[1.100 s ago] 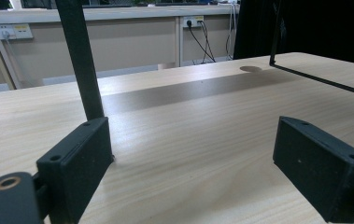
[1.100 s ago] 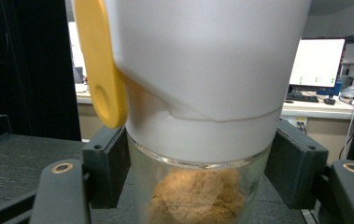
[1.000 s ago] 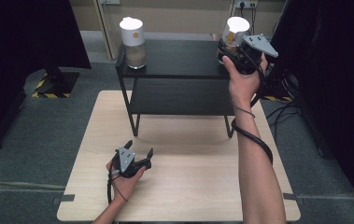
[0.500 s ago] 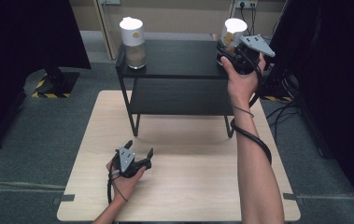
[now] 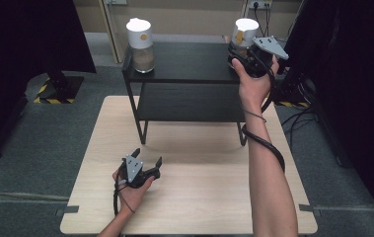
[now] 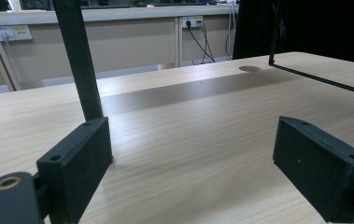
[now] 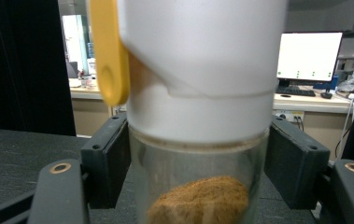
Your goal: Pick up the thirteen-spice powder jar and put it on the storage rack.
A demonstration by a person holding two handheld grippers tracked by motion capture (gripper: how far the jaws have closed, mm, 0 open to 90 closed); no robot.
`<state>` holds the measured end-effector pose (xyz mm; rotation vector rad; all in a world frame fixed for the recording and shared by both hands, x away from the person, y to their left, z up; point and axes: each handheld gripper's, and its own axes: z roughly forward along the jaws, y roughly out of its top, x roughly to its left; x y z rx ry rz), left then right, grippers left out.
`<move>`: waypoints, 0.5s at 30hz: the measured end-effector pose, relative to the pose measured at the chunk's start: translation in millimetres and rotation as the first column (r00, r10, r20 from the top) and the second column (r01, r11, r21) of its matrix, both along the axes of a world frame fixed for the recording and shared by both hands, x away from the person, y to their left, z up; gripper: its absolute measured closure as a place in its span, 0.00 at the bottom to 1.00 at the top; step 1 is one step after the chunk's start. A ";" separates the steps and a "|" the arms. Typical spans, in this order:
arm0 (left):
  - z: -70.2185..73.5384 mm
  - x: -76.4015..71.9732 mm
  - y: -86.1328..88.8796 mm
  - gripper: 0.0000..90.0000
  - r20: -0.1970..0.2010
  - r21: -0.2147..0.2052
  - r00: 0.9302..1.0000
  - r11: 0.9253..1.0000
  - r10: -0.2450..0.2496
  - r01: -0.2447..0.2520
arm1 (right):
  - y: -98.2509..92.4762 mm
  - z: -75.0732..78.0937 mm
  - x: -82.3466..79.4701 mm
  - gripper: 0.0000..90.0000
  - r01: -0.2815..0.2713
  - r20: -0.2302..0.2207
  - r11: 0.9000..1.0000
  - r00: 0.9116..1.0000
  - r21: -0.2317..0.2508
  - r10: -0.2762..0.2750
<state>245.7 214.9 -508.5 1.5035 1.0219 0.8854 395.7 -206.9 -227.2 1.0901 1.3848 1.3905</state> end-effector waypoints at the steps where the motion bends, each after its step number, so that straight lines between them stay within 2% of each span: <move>1: -0.1 -0.1 -0.1 0.13 0.001 0.000 1.000 1.000 0.000 0.000 | 0.0 0.3 0.0 0.30 0.001 -0.002 1.000 1.000 -0.002 -0.001; 5: 0.1 0.2 -0.1 0.13 -0.002 -0.002 1.000 1.000 0.001 -0.001 | -0.9 0.8 -1.7 0.21 0.002 -0.014 1.000 1.000 0.005 -0.002; 7: 0.0 0.1 0.0 0.13 -0.001 -0.001 1.000 1.000 0.000 0.000 | -2.5 -0.6 -4.3 0.18 -0.002 -0.007 1.000 1.000 0.017 0.002; 9: 0.1 0.1 -0.1 0.13 -0.001 0.000 1.000 1.000 0.001 -0.001 | -3.8 0.1 -6.3 0.15 -0.008 -0.012 1.000 1.000 0.006 0.008; 15: 0.5 0.1 -0.5 0.13 -0.002 0.004 1.000 1.000 0.000 0.000 | -7.8 0.7 -18.9 0.08 -0.031 -0.002 0.999 1.000 0.013 0.031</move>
